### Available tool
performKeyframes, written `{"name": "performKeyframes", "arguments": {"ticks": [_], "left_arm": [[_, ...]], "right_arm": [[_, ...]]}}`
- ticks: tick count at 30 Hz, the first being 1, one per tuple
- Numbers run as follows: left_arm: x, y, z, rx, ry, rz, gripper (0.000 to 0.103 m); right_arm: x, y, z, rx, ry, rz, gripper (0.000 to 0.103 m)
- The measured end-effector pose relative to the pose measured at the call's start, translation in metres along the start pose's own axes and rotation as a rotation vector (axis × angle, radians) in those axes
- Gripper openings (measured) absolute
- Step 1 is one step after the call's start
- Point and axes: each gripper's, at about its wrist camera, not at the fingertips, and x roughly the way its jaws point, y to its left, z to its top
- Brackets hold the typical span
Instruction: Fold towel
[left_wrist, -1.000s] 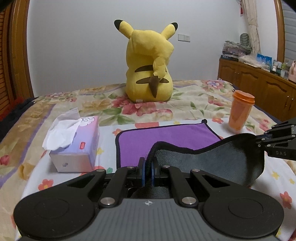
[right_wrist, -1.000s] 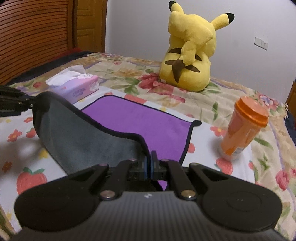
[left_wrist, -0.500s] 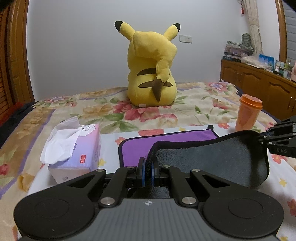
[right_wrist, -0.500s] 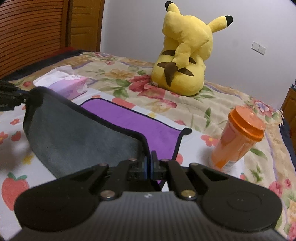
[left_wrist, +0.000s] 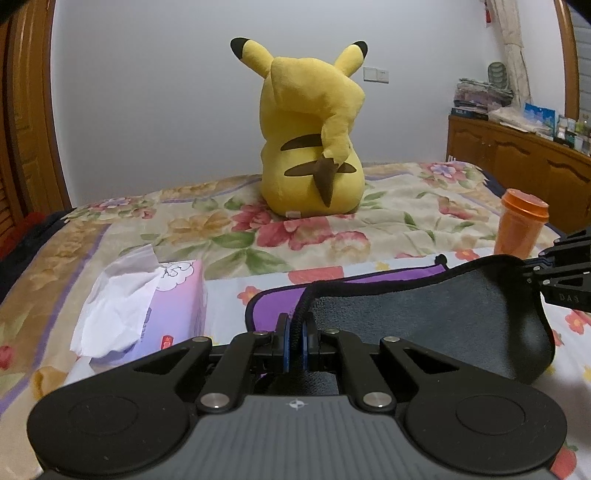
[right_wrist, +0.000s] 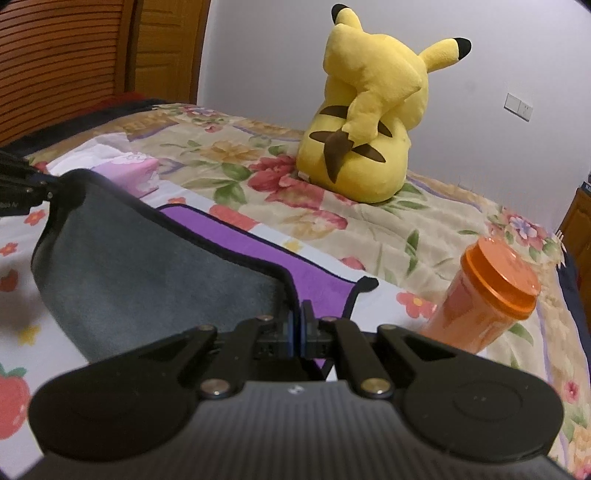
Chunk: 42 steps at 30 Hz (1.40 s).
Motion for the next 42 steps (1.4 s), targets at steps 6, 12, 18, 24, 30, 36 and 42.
{"name": "performKeyframes", "arguments": {"ticks": [6, 12, 18, 24, 30, 36, 42], "left_arm": [[0.02, 0.005, 0.004, -0.017, -0.002, 0.009, 0.009], [0.037, 0.007, 0.011, -0.013, -0.008, 0.015, 0.009], [0.054, 0.008, 0.016, -0.01, -0.013, 0.022, 0.009], [0.071, 0.012, 0.02, -0.021, -0.009, 0.035, 0.01], [0.089, 0.017, 0.019, -0.042, 0.014, 0.046, 0.009], [0.105, 0.017, 0.013, -0.02, 0.046, 0.054, 0.01], [0.113, 0.016, 0.006, -0.007, 0.068, 0.053, 0.011]], "right_arm": [[0.014, -0.005, 0.003, -0.008, -0.002, -0.025, 0.004], [0.028, -0.008, 0.009, -0.015, -0.009, -0.035, 0.004], [0.041, -0.012, 0.011, -0.016, -0.012, -0.056, 0.004], [0.055, -0.013, 0.015, -0.018, -0.024, -0.085, 0.004], [0.07, -0.012, 0.017, -0.009, -0.023, -0.105, 0.004], [0.086, -0.01, 0.013, -0.002, -0.007, -0.111, 0.004], [0.094, -0.01, 0.006, 0.013, 0.014, -0.11, 0.005]]}}
